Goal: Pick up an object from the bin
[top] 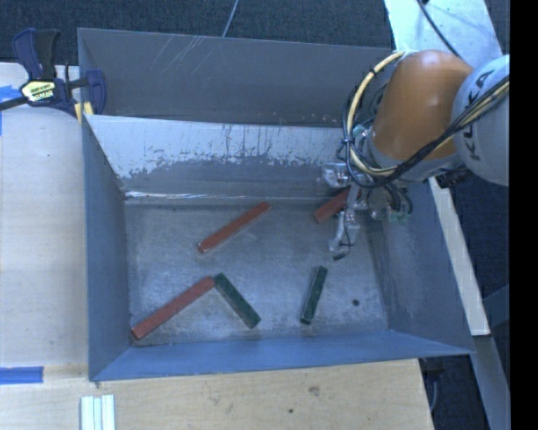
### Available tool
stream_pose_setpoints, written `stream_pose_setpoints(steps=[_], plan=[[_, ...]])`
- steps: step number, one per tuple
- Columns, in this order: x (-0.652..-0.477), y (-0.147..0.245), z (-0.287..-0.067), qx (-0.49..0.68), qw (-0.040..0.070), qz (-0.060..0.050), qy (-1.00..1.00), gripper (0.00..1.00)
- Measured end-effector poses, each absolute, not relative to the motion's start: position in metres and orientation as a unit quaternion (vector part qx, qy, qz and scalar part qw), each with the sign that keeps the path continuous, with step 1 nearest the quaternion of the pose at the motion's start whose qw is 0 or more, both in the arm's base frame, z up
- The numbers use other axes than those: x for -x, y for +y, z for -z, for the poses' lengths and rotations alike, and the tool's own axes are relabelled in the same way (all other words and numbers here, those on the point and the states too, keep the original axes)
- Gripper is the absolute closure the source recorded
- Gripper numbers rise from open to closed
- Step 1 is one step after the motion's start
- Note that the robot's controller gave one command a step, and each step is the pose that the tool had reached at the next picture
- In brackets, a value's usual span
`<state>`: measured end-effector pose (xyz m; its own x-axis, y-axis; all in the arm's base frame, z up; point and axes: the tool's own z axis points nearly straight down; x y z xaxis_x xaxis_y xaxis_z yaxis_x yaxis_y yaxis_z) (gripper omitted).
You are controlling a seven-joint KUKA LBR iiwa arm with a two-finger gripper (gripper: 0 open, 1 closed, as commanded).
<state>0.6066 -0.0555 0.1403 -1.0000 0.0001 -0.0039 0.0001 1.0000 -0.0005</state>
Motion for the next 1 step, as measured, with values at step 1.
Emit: stream_pose_setpoints(steps=[1], plan=[[-0.5707,-0.0440,-0.1018,0.162,0.003,0.001,0.987,0.00]])
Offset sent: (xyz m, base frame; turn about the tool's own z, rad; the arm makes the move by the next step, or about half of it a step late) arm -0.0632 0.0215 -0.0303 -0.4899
